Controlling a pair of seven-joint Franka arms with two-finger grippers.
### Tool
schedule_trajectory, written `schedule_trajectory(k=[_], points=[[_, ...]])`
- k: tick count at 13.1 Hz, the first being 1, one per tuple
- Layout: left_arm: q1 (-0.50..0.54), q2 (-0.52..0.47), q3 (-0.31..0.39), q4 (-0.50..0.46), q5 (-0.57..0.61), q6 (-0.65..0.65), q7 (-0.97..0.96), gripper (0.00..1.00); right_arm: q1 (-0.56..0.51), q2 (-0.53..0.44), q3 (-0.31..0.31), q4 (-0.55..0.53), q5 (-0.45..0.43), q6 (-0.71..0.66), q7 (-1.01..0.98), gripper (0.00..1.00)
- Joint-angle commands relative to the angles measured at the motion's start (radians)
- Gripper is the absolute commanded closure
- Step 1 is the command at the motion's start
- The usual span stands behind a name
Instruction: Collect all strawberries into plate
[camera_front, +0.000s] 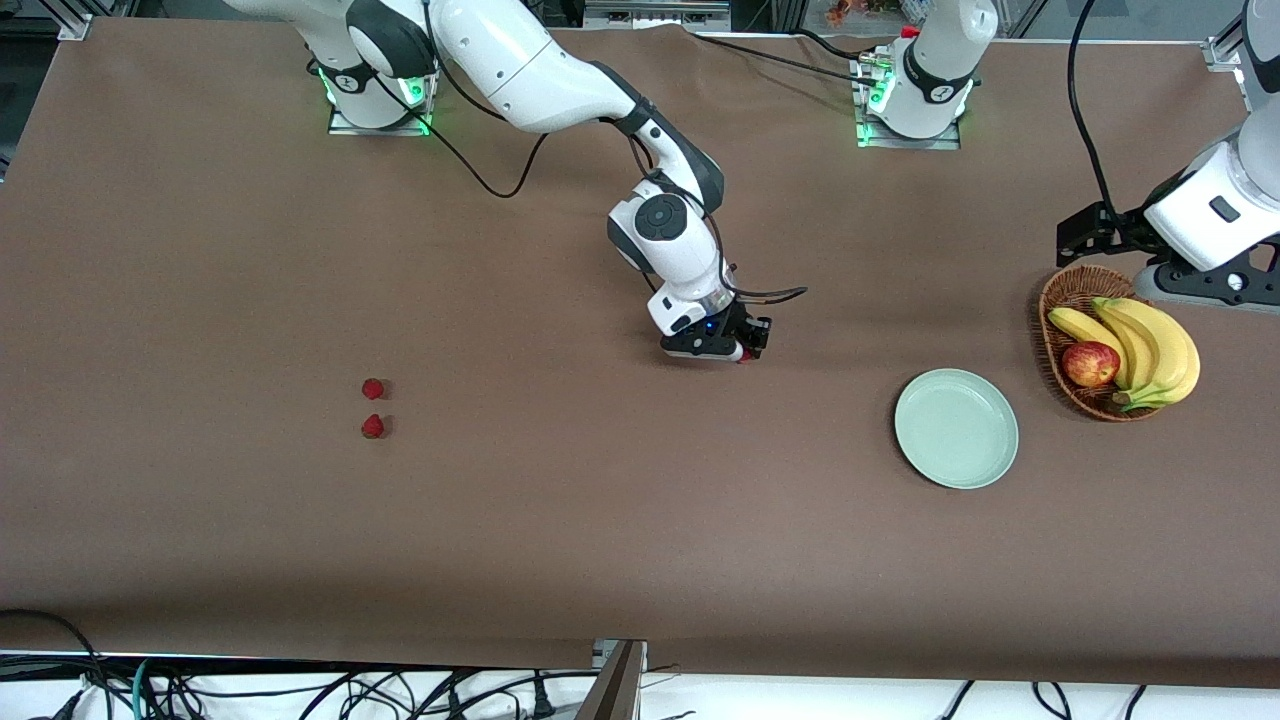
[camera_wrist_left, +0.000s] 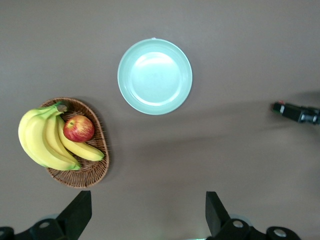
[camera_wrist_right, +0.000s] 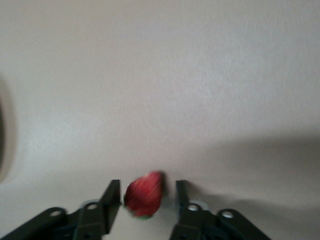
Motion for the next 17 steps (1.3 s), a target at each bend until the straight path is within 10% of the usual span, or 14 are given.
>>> schedule_trajectory(k=[1,10,17], points=[[-0.001,0.022,-0.017,0.018,-0.016,-0.034,0.005,0.00,-0.039,-0.014,-0.015,0.035,0.011,-0.061,-0.028,0.00],[-0.075,0.256,-0.082,-0.015,-0.128,0.064,-0.033,0.00,-0.459,-0.230,-0.008,0.029,0.017,-0.720,-0.676,0.00],[-0.375,0.557,-0.088,-0.043,-0.127,0.470,-0.731,0.00,-0.611,-0.233,-0.129,-0.034,-0.120,-0.948,-1.049,0.00]])
